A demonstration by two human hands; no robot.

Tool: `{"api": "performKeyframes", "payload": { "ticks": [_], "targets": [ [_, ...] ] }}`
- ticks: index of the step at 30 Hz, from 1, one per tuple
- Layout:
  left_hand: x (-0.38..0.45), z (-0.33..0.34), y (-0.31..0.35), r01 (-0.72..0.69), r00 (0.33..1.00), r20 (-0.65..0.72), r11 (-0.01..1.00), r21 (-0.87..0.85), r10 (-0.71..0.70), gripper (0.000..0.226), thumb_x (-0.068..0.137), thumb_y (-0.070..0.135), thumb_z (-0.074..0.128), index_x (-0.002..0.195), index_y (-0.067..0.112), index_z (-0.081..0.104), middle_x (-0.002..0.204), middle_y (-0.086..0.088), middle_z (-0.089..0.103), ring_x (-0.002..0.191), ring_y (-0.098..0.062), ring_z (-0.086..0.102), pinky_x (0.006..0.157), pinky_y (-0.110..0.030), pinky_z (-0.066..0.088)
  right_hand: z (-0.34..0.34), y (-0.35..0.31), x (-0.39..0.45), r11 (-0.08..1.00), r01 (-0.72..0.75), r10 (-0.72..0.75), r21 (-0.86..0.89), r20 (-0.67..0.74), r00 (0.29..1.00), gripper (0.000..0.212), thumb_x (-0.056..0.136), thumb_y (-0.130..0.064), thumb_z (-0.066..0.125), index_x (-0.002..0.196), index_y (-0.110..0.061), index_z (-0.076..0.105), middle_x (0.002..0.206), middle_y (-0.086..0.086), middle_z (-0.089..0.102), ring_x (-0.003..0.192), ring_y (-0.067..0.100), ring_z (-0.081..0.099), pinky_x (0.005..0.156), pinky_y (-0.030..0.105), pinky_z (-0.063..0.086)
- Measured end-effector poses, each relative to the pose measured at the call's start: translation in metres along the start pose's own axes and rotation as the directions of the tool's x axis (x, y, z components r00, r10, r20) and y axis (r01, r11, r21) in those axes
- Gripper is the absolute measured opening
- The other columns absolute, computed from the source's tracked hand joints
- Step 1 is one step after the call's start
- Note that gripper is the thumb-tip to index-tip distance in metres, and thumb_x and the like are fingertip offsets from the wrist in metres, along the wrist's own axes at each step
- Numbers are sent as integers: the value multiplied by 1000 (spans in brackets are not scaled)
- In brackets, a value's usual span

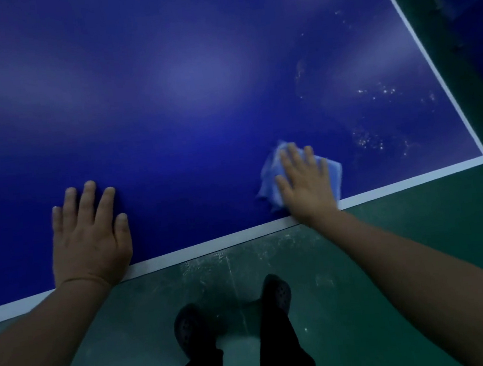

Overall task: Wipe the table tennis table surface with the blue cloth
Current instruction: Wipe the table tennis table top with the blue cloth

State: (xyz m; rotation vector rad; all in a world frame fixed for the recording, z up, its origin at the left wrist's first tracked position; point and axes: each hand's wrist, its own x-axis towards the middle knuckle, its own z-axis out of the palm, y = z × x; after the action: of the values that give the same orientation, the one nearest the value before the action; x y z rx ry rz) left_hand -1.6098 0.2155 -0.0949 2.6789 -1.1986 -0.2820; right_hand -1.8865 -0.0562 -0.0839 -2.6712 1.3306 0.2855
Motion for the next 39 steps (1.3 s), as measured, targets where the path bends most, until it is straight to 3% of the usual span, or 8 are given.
{"api": "performKeyframes", "payload": {
  "ticks": [6,13,18,23,27,30,34,39],
  "targets": [
    [-4,-1,45,-63,997,-45,997,-40,61,68,98,47,22,151,6,37,161,-18,26,151,-35,14,123,-50,5,-12,48,25,813,-541,564,215,-62,823,62,104,-46,15,159,-19,5,167,4,2,152,34,0,119,60,4],
    [-6,43,205,-150,986,-104,974,-172,133,61,97,38,32,145,3,45,157,-18,35,149,-35,23,123,-45,5,5,5,16,945,323,-322,57,-33,946,64,99,-54,14,158,-29,10,166,-6,7,153,26,-2,122,54,1],
    [-6,71,254,-237,971,-25,971,-12,237,64,98,42,30,151,7,37,162,-15,26,152,-32,14,123,-53,6,-13,199,70,988,-154,153,-12,-89,984,70,96,-54,4,159,-26,10,167,-1,8,151,32,9,120,55,12],
    [-4,75,256,-188,982,9,980,71,188,68,97,45,28,152,6,32,163,-16,22,153,-32,12,122,-56,6,-28,245,83,761,-615,641,207,-97,761,61,104,-45,12,159,-18,8,166,7,7,151,39,6,118,63,9],
    [-4,76,259,-168,986,14,982,89,168,68,97,45,27,152,5,33,163,-17,22,152,-32,14,122,-56,6,1,132,45,996,-22,37,90,-174,984,60,103,-44,18,158,-18,17,165,6,16,151,38,11,118,60,11],
    [-5,75,259,-165,986,19,981,100,164,68,98,46,24,152,5,33,163,-16,22,152,-31,14,122,-57,6,3,151,31,924,381,-377,41,-84,922,60,102,-51,21,157,-27,16,165,-3,17,152,32,10,119,57,11],
    [-3,74,261,-160,987,38,982,104,157,69,99,48,22,153,6,31,163,-16,21,152,-31,13,121,-58,6,-20,294,75,991,-136,135,12,-179,974,57,99,-42,22,150,-17,21,152,18,38,134,45,39,106,60,34],
    [-4,73,263,-151,988,52,982,114,146,69,98,48,23,152,5,32,163,-16,21,152,-31,13,121,-58,5,-34,310,76,701,-679,707,217,-84,703,62,104,-47,12,159,-18,8,166,8,8,151,39,8,117,64,10]
  ]
}}
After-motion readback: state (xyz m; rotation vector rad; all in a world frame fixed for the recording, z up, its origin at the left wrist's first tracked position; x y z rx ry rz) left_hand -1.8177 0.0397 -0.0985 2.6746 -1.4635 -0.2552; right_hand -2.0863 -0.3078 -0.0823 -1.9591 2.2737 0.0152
